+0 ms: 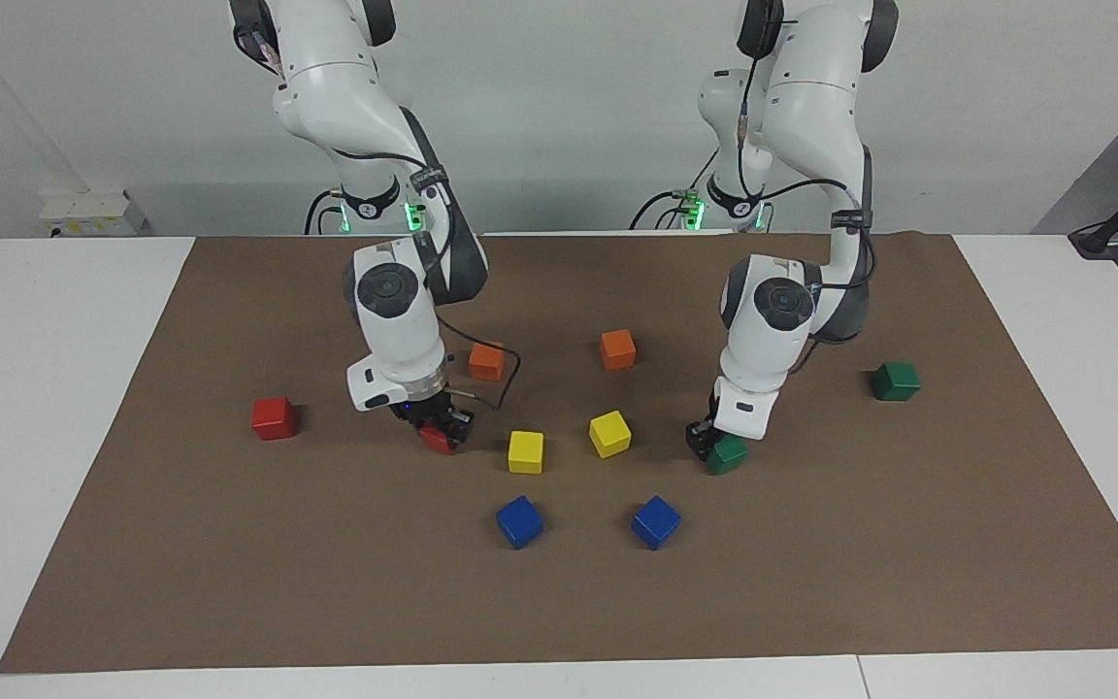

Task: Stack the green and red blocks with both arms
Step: 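Carry green outward with the left gripper while the right gripper carries red outward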

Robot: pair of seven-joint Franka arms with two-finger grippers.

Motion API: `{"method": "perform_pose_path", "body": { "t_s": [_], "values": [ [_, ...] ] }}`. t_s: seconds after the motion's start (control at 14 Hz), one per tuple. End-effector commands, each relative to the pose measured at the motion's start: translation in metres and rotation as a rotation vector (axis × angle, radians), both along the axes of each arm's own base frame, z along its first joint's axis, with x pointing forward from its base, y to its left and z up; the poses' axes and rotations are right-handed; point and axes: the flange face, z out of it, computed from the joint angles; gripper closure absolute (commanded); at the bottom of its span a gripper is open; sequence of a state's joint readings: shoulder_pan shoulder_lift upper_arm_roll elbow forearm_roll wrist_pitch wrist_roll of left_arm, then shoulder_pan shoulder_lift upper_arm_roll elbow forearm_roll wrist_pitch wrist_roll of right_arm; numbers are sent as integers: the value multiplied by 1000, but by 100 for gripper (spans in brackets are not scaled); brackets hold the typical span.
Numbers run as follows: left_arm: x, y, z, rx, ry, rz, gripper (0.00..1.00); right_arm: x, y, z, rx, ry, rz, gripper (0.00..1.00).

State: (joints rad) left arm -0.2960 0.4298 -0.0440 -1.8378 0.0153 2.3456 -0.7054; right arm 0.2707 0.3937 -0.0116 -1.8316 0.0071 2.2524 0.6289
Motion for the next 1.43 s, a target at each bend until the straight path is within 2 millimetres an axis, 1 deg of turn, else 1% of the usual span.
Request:
{"method": "perform_pose_path", "body": {
  "t_s": [0.0, 0.07, 0.14, 0.21, 0.29, 0.36, 0.43, 0.5, 0.57, 0.64, 0.71, 0.79, 0.86, 0.93, 1.07, 1.21, 1.36],
  "values": [
    [11, 22, 34, 19, -3, 23, 100, 20, -62, 65, -7, 30, 132, 100],
    [11, 38, 50, 26, 0, -10, 100, 16, -80, 87, -8, 25, 180, 100],
    [8, 64, 68, 40, 26, -74, 100, 11, -95, 100, -8, 26, 211, 100],
    [5, 94, 85, 51, 54, -151, 100, 5, -108, 111, -8, 35, 235, 100],
    [-1, 126, 102, 60, 81, -259, 100, -1, -128, 120, -8, 29, 252, 100],
    [-7, 157, 114, 61, 95, -352, 100, -8, -143, 121, -6, 35, 272, 100],
    [-13, 193, 119, 60, 105, -404, 100, -14, -164, 118, -6, 44, 298, 100],
    [-22, 223, 123, 58, 103, -445, 100, -19, -195, 111, -4, 49, 332, 100],
    [-30, 252, 120, 50, 108, -490, 100, -28, -217, 106, 0, 54, 368, 100],
    [-33, 279, 118, 45, 101, -522, 100, -32, -232, 100, 1, 49, 380, 100],
    [-37, 299, 112, 45, 82, -542, 100, -38, -244, 97, -1, 43, 378, 100],
    [-45, 314, 105, 43, 52, -546, 100, -40, -247, 90, -6, 27, 384, 100],
    [-54, 326, 96, 51, 20, -549, 100, -43, -247, 85, -15, 4, 384, 100],
    [-61, 336, 87, 52, 5, -546, 100, -46, -246, 76, -18, -7, 385, 100],
    [-65, 337, 79, 44, 5, -548, 100, -50, -246, 67, -20, -11, 382, 100],
    [-69, 340, 71, 39, 13, -550, 100, -54, -241, 63, -17, -4, 380, 100],
    [-73, 339, 59, 41, 12, -570, 100, -62, -240, 48, -24, -21, 390, 100]
  ]
}}
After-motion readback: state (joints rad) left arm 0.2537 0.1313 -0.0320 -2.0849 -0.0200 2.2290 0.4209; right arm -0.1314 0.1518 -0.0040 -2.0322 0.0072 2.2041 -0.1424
